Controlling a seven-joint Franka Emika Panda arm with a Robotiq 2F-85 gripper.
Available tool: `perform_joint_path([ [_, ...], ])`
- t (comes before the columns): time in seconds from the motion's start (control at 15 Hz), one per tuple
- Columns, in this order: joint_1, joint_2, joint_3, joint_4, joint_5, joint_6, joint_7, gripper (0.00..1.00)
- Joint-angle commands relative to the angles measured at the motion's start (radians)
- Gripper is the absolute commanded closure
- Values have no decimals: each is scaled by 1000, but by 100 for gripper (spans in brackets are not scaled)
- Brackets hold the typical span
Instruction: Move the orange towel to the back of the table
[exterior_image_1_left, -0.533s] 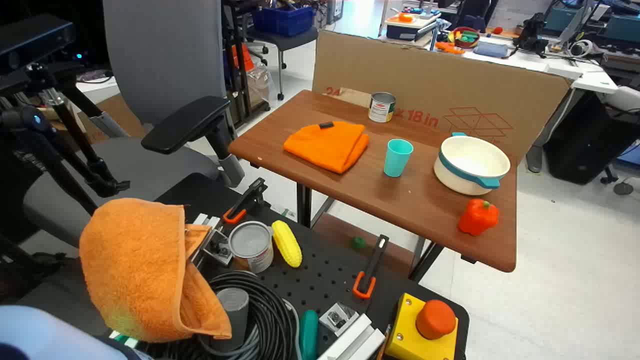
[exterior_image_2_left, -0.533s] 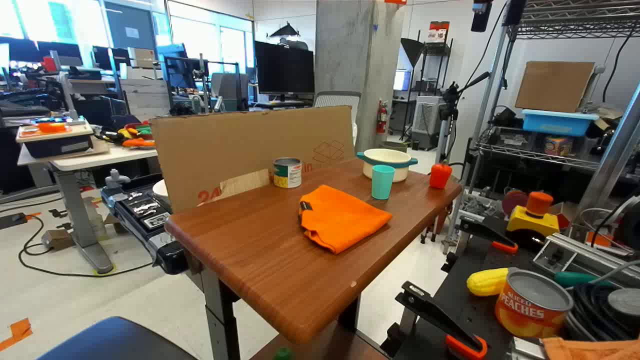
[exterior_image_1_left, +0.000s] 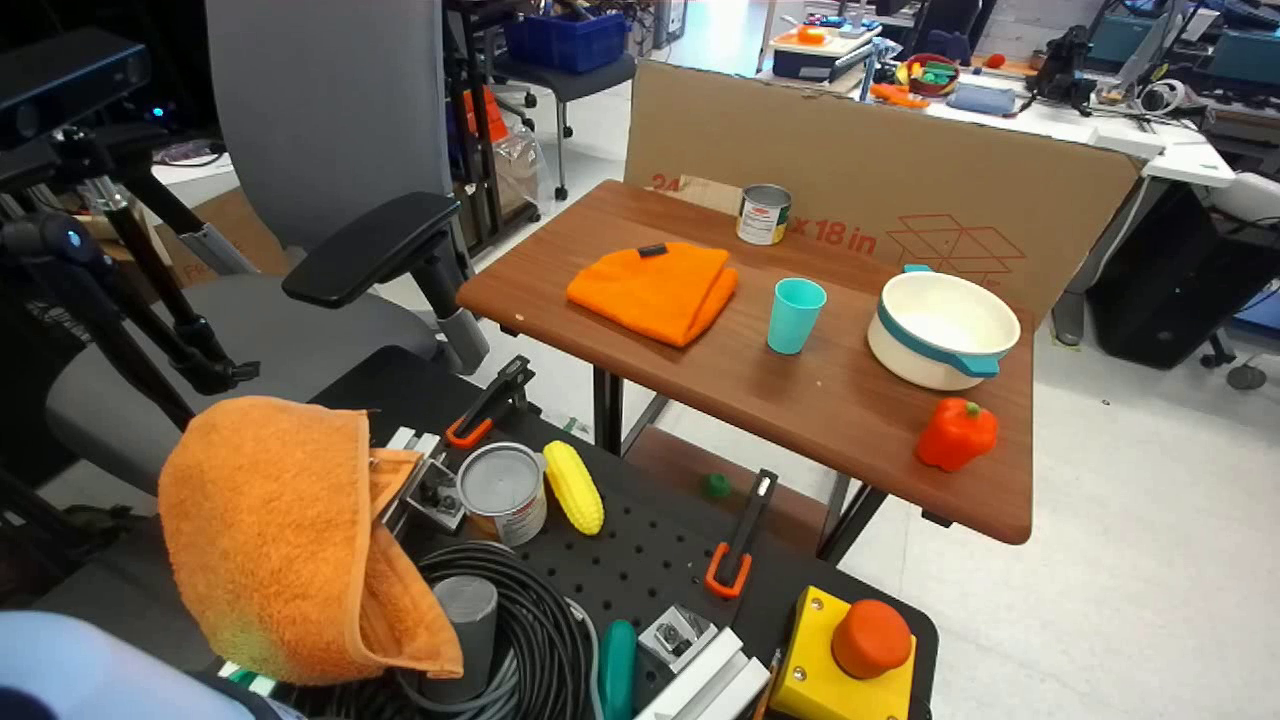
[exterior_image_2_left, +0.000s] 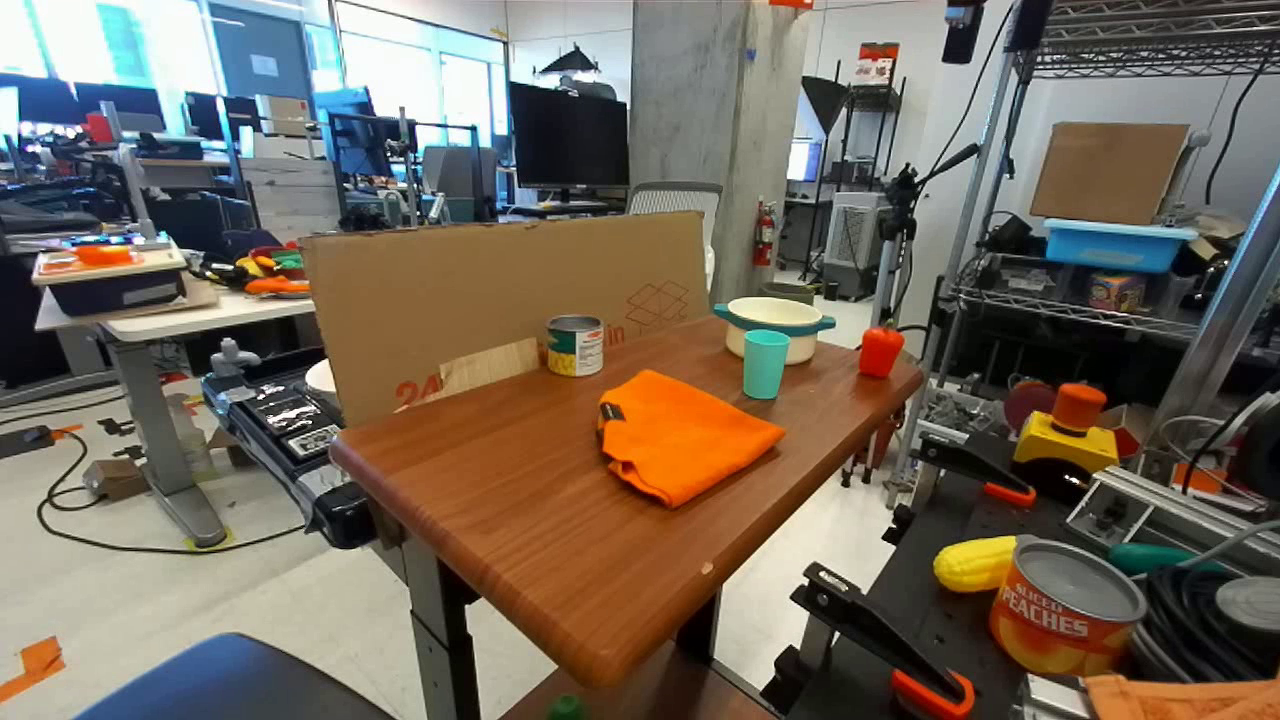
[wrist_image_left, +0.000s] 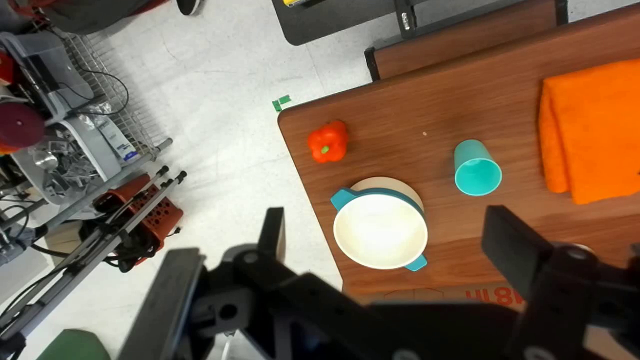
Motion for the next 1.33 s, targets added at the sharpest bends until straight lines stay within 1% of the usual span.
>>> perform_joint_path([
  [0.0,14,1,-12,3,-7,-5,6,0],
  [1.13,14,0,-12,3,-7,-5,6,0],
  [1.27,14,31,0,17,2,-13,36,0],
])
